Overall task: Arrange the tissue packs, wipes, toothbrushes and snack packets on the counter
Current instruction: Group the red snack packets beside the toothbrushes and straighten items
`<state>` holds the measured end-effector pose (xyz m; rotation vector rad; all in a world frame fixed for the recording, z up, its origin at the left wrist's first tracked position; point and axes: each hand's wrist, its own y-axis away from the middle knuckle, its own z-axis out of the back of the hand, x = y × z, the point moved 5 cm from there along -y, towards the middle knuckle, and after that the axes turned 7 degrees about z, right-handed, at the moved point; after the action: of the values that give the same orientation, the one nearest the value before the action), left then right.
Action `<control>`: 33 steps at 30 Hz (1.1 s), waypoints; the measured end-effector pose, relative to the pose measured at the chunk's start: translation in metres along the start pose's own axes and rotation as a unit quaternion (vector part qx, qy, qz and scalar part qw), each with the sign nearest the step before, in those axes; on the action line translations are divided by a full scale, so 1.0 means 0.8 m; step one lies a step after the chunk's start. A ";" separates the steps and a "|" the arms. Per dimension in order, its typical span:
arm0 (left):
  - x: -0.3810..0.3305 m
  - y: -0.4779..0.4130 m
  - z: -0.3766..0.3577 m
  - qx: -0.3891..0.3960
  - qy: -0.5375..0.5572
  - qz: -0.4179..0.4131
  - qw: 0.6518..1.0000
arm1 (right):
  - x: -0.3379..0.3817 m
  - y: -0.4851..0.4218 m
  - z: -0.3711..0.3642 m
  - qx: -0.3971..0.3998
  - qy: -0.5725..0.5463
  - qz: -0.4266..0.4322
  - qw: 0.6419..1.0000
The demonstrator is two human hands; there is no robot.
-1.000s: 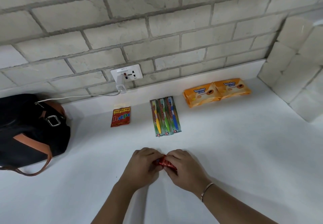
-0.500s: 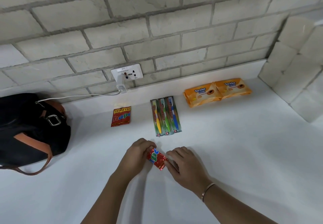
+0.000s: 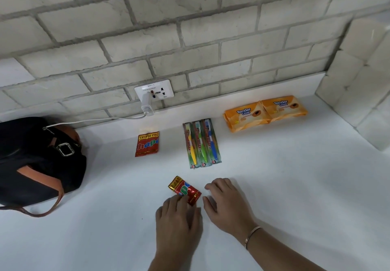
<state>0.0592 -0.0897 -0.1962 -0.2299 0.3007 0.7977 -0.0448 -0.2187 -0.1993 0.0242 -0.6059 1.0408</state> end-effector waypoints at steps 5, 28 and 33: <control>0.011 -0.025 -0.006 0.000 -0.045 0.009 0.999 | 0.001 0.000 -0.001 0.006 0.018 -0.003 1.000; 0.049 -0.223 0.005 0.032 -0.182 0.019 0.983 | 0.000 -0.003 -0.001 0.007 -0.005 -0.002 1.000; 0.056 -0.229 -0.001 0.053 -0.186 0.014 0.981 | 0.000 -0.002 0.002 0.001 -0.003 0.001 1.000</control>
<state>0.2226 -0.1840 -0.1965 0.0272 -0.0071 0.8330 -0.0442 -0.2198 -0.1977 0.0282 -0.6113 1.0427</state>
